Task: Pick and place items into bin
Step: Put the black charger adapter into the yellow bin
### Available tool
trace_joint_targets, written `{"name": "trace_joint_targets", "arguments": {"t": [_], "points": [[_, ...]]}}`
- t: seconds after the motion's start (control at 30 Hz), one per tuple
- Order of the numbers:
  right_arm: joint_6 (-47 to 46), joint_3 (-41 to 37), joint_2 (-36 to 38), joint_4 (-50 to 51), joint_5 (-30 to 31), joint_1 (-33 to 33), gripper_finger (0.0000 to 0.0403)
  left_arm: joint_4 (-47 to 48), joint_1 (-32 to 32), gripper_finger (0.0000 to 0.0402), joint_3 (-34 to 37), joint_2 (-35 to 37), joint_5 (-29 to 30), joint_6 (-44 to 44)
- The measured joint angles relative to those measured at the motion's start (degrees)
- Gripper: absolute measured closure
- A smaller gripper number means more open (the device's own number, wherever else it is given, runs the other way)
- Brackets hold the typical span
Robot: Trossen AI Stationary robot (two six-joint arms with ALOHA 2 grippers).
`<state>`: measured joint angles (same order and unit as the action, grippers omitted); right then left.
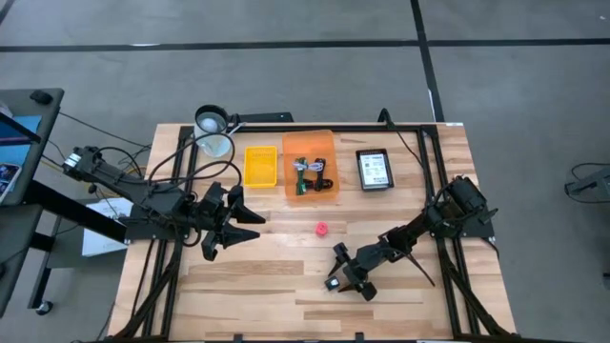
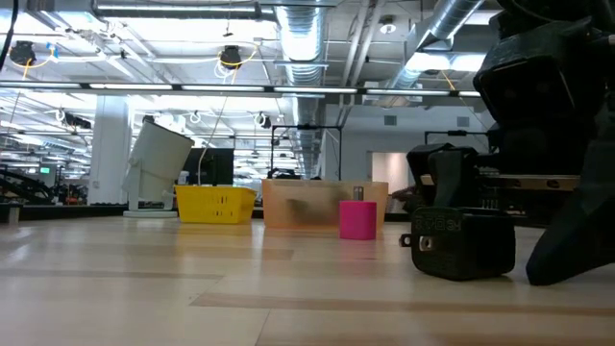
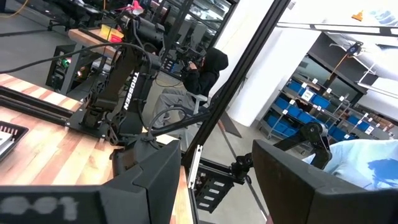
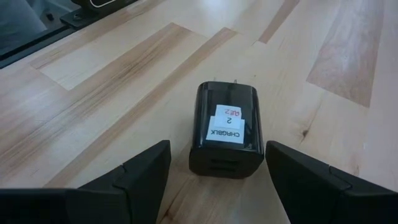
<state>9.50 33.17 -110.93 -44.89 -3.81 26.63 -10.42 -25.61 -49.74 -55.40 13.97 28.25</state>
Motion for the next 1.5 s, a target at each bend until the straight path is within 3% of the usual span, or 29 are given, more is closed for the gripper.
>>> {"name": "trace_joint_targets", "arguments": {"t": [0.4, 0.8, 1.1, 1.5], "points": [[0.07, 1.05, -0.02, 1.25, 0.15, -0.11, 0.0149, 0.00, 0.00, 0.0212, 0.00, 0.00, -0.01, 0.01], [-0.66, 1.12, 0.04, 2.11, 0.01, -0.13, 0.0258, 0.36, 0.00, 0.0212, 0.00, 0.00, -0.01, 0.02], [-0.95, 1.16, 0.07, 2.46, 0.22, -0.15, 0.0240, 0.42, 0.00, 0.0212, 0.00, 0.00, -0.01, 0.02], [-7.31, 1.61, 0.06, 2.74, -0.11, -3.09, 0.0261, 0.42, 0.04, 0.0212, 0.00, 0.00, 0.23, 0.02]]}}
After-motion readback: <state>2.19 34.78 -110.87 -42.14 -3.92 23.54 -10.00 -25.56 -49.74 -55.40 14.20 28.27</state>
